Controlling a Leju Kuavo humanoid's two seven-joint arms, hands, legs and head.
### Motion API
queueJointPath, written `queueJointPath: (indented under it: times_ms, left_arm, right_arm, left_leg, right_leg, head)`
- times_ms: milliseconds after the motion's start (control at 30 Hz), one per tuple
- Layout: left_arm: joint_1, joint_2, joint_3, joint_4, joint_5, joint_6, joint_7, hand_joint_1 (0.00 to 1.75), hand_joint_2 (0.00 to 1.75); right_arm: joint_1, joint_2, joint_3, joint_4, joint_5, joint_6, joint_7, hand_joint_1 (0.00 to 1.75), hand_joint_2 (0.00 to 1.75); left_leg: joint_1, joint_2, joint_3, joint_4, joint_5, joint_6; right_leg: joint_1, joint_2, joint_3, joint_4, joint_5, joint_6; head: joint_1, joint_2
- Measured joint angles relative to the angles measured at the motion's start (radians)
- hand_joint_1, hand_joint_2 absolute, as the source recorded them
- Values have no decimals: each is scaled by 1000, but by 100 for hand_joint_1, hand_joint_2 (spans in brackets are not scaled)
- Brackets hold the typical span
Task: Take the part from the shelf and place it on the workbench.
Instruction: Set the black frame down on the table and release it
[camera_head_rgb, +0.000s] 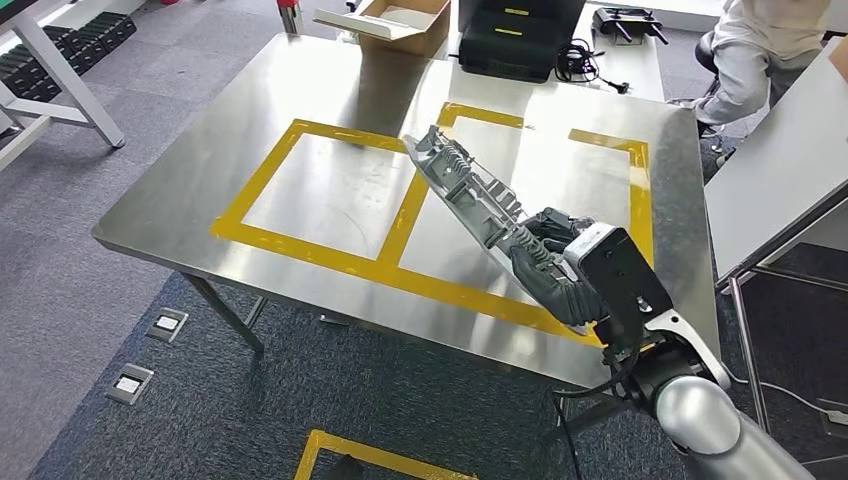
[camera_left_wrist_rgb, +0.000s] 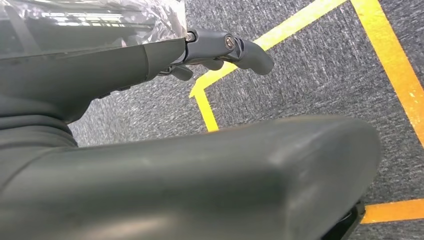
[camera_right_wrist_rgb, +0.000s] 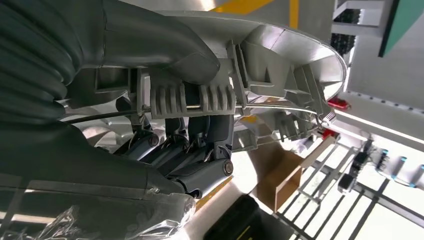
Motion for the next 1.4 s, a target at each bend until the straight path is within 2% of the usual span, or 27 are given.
queueJointPath:
  times_ms: [200, 367, 533, 767, 1133, 1400]
  left_arm:
    - [-4, -5, -1, 0, -28, -4, 17, 0, 175]
    - [-11, -6, -1, 0, -56, -12, 44, 0, 175]
    - [-25, -6, -2, 0, -88, -19, 74, 0, 175]
    - [-37, -6, -2, 0, -105, -22, 84, 0, 175]
    - [-36, -5, -2, 0, -107, -28, 85, 0, 175]
    - [-36, -5, -2, 0, -122, -37, 85, 0, 175]
  right_arm:
    - [-57, -8, 41, 107, 10, 49, 100, 175, 175]
    - [-94, -5, 77, 193, 37, 63, 130, 175, 175]
    - [-126, 16, 111, 277, 54, 75, 132, 175, 175]
    - [-157, 77, 153, 369, 70, 89, 99, 175, 175]
    - [-186, 146, 187, 431, 82, 95, 77, 175, 175]
    - [-195, 173, 202, 463, 83, 95, 72, 175, 175]
  left_leg:
    - [0, 0, 0, 0, 0, 0]
    - [0, 0, 0, 0, 0, 0]
    - [0, 0, 0, 0, 1, 0]
    - [0, 0, 0, 0, 1, 0]
    - [0, 0, 0, -1, 1, 0]
    - [0, 0, 0, -1, 1, 0]
  right_leg:
    - [0, 0, 0, 0, 0, 0]
    - [0, 0, 0, 0, 0, 0]
    - [0, 0, 0, 0, 0, 0]
    - [0, 0, 0, 0, 0, 0]
    - [0, 0, 0, 0, 0, 0]
    - [0, 0, 0, 0, 0, 0]
  head:
    - [0, 0]
    - [0, 0]
    - [0, 0]
    - [0, 0]
    - [0, 0]
    - [0, 0]
